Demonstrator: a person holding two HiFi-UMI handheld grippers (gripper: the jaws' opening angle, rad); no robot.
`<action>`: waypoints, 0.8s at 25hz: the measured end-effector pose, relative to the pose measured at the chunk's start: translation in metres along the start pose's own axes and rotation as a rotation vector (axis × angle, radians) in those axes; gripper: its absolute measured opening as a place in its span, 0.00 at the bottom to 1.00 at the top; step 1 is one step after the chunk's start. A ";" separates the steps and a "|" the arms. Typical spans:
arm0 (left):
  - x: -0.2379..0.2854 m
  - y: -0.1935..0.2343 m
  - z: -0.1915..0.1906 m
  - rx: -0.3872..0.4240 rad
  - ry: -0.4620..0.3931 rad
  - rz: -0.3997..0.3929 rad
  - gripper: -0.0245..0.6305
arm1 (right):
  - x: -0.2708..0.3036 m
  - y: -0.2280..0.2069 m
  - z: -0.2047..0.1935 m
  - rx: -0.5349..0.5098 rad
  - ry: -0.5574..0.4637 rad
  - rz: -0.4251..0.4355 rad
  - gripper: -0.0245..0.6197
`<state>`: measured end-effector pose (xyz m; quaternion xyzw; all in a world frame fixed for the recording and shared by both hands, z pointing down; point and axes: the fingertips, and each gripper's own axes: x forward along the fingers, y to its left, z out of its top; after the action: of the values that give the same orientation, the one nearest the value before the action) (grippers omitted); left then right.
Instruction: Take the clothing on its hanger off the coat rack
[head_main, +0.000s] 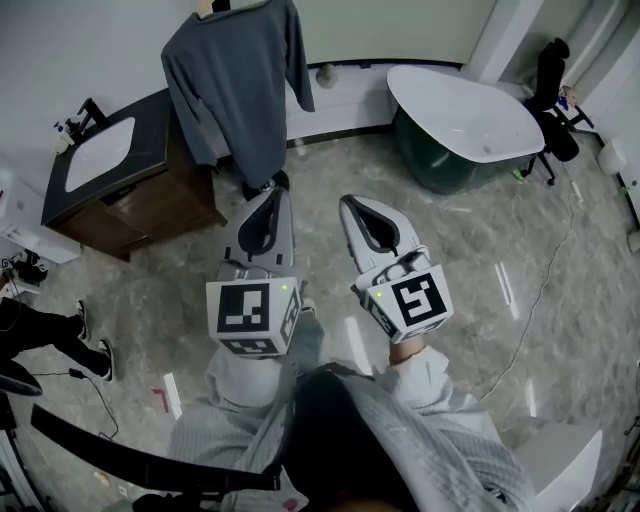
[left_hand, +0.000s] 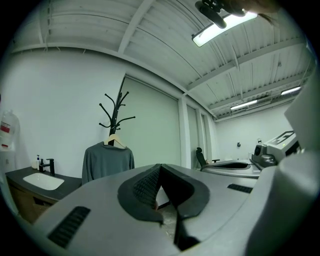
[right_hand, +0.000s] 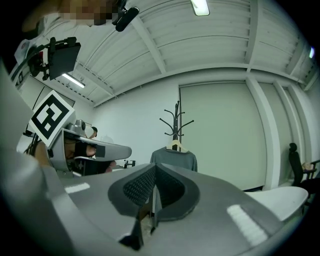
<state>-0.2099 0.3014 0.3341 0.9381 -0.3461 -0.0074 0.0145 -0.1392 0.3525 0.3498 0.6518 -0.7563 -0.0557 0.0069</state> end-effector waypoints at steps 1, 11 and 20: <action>0.020 0.009 0.003 0.000 -0.007 -0.003 0.04 | 0.017 -0.012 0.001 -0.005 0.003 -0.011 0.04; 0.177 0.092 0.017 0.000 -0.016 -0.030 0.04 | 0.170 -0.099 -0.015 -0.026 0.047 -0.028 0.04; 0.290 0.174 -0.003 0.018 0.001 0.122 0.04 | 0.301 -0.184 -0.053 -0.003 0.045 0.050 0.04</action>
<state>-0.1023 -0.0196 0.3417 0.9153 -0.4027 -0.0029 0.0065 0.0010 0.0255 0.3666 0.6338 -0.7719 -0.0420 0.0263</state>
